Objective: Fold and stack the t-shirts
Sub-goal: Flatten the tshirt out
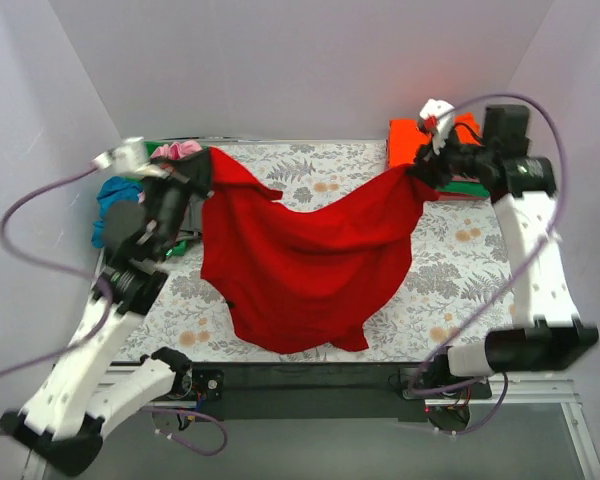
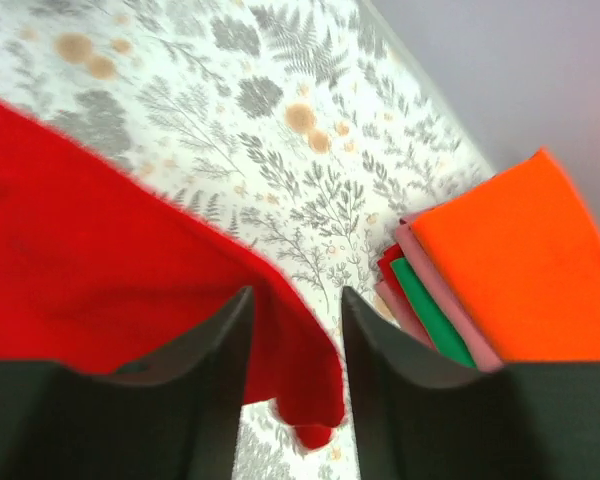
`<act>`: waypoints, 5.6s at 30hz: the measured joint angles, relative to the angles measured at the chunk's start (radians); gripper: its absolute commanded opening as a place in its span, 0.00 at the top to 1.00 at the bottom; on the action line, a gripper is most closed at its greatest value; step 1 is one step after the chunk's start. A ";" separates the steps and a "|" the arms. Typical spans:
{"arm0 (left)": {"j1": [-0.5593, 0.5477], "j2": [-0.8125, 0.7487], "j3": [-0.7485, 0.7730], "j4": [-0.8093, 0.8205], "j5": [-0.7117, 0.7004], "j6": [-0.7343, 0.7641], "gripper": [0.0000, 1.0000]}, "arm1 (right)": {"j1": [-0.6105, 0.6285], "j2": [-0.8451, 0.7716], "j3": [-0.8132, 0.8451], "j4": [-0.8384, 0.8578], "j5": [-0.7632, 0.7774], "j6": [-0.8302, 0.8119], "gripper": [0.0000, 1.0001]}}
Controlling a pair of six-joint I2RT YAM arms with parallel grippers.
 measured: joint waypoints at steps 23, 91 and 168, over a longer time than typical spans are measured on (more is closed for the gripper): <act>-0.119 0.242 -0.233 -0.206 0.586 -0.040 0.31 | 0.017 0.077 -0.708 0.096 0.176 0.065 0.37; -0.291 0.048 0.113 -0.463 0.155 0.204 1.00 | -0.126 0.031 -0.373 0.079 -0.198 0.184 0.99; 0.123 0.466 -0.228 -0.523 0.162 -0.106 0.23 | -0.028 0.554 -0.336 0.200 0.203 0.143 0.30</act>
